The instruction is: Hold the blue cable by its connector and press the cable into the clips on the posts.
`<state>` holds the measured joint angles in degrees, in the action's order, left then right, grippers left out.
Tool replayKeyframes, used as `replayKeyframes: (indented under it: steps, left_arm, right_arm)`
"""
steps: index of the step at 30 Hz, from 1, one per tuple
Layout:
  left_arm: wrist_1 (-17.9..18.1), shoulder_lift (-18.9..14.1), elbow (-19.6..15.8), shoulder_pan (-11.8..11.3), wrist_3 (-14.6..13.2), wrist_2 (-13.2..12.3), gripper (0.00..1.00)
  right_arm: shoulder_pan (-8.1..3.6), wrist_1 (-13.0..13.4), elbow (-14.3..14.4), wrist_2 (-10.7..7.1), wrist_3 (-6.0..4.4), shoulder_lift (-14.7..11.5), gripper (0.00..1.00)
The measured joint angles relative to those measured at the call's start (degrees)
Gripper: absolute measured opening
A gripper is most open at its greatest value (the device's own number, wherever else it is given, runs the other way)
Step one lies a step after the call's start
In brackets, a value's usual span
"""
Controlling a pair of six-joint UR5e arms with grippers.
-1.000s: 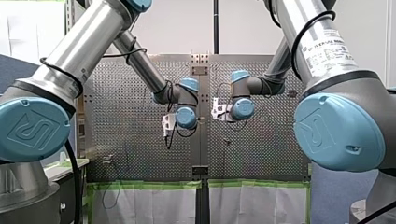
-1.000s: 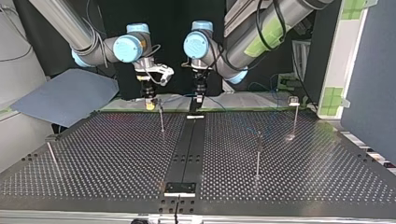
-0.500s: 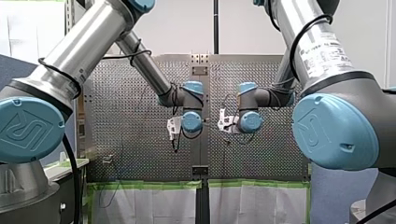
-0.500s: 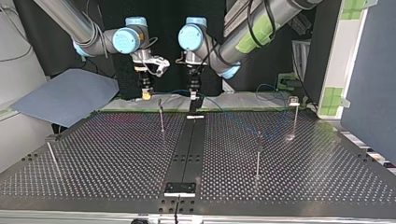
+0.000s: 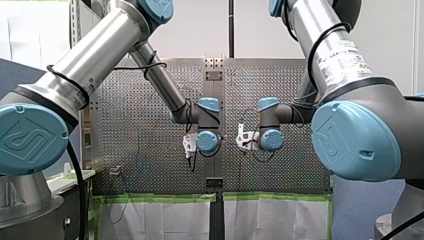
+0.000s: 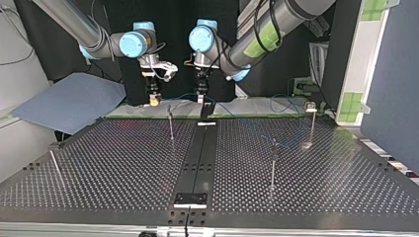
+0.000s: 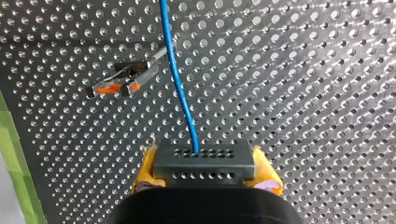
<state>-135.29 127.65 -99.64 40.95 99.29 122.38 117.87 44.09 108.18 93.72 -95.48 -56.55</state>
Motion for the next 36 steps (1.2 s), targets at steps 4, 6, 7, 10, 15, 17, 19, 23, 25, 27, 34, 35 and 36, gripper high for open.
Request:
replayKeyframes:
  steps: [4, 6, 7, 10, 15, 17, 19, 23, 25, 27, 34, 35, 36]
  left_arm:
    - [0.8, 1.8, 0.0, 0.3, -0.4, 0.0, 0.00]
    - [1.1, 2.3, 0.0, 0.5, -0.5, 0.0, 0.00]
    - [1.3, 2.4, 0.0, 0.6, -0.5, 0.0, 0.00]
    - [1.6, 2.6, 0.0, 1.0, -0.6, 0.1, 0.00]
    - [1.7, 3.1, 0.0, 1.4, -0.7, 1.0, 0.00]
    - [1.7, 3.7, 0.2, 1.5, -0.7, 1.2, 0.00]
    - [1.6, 4.1, 0.6, 1.7, -0.7, 1.3, 0.00]
    - [1.5, 4.3, 1.7, 2.2, -0.7, 1.4, 0.00]
    - [1.1, 4.3, 2.4, 2.4, -0.7, 1.5, 0.00]
    - [0.6, 4.6, 3.1, 2.4, -0.7, 1.7, 0.00]
    - [-2.8, 7.9, 6.9, 3.3, -1.1, 1.4, 0.00]
    - [-3.3, 8.3, 7.3, 3.5, -1.2, 1.4, 0.00]
    - [-3.6, 8.8, 7.8, 3.6, -1.1, 1.3, 0.00]
  right_arm:
    - [-0.50, 0.4, 0.0, -0.36, -0.07, 0.3, 0.00]
    - [-0.75, 0.7, 0.0, -0.54, -0.13, 0.7, 0.00]
    - [-0.84, 0.8, -0.1, -0.59, -0.14, 1.0, 0.00]
    - [-1.09, 1.1, -0.2, -0.70, -0.19, 2.2, 0.00]
    - [-1.36, 1.5, -0.4, -0.73, -0.28, 4.5, 0.00]
    - [-1.48, 1.6, -0.4, -0.73, -0.42, 4.9, 0.00]
    - [-1.73, 1.7, -0.4, -0.73, -0.54, 5.1, 0.00]
    - [-2.77, 2.1, -0.5, -0.79, -0.47, 5.7, 0.00]
    - [-3.28, 2.4, -0.7, -0.98, -0.42, 6.2, 0.00]
    - [-3.65, 2.6, -1.0, -1.29, -0.37, 6.5, 0.00]
    - [-4.27, 2.4, -2.5, -2.34, 0.09, 7.4, 0.00]
    - [-4.33, 2.4, -2.6, -2.49, 0.15, 7.5, 0.00]
    - [-4.43, 2.3, -2.9, -2.71, 0.18, 7.7, 0.00]
